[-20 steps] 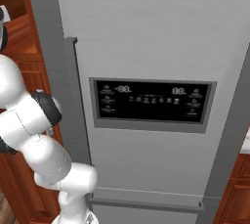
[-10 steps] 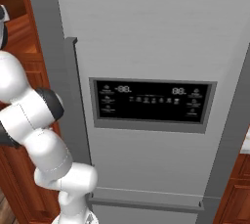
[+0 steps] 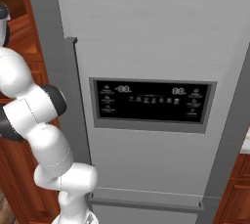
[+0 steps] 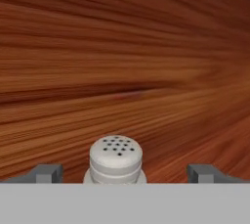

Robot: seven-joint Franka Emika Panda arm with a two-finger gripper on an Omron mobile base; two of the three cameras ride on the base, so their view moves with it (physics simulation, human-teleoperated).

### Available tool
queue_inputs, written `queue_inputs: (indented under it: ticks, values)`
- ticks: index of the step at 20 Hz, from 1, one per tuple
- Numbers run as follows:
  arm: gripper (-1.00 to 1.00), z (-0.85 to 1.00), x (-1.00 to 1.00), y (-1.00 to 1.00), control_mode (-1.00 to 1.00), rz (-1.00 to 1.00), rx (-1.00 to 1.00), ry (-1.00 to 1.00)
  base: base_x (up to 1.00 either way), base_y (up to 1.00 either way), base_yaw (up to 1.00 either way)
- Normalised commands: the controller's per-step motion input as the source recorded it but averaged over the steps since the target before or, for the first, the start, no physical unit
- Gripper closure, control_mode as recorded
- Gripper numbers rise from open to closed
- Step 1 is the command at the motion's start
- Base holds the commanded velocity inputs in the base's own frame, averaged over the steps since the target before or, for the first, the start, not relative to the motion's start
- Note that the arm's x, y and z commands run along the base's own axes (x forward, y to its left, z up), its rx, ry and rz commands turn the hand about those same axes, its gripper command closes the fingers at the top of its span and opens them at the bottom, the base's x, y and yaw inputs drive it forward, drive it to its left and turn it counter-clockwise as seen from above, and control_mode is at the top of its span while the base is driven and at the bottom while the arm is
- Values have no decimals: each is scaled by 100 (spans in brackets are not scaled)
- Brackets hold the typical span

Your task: Collect the turmeric, ketchup, and shaker from the cabinet and place them next to the stove.

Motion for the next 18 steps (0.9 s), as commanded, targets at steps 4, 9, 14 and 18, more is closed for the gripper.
queue_inputs:
  ticks: [4,9,14,18]
  values:
    - [100,-20,22,24,-100,4,0,1,0,0,0]
    - [100,-20,16,17,-100,5,0,0,0,0,0]
    - [100,-10,4,8,-100,3,0,1,0,0,0]
    - [100,-1,0,2,-100,0,0,0,0,0,0]
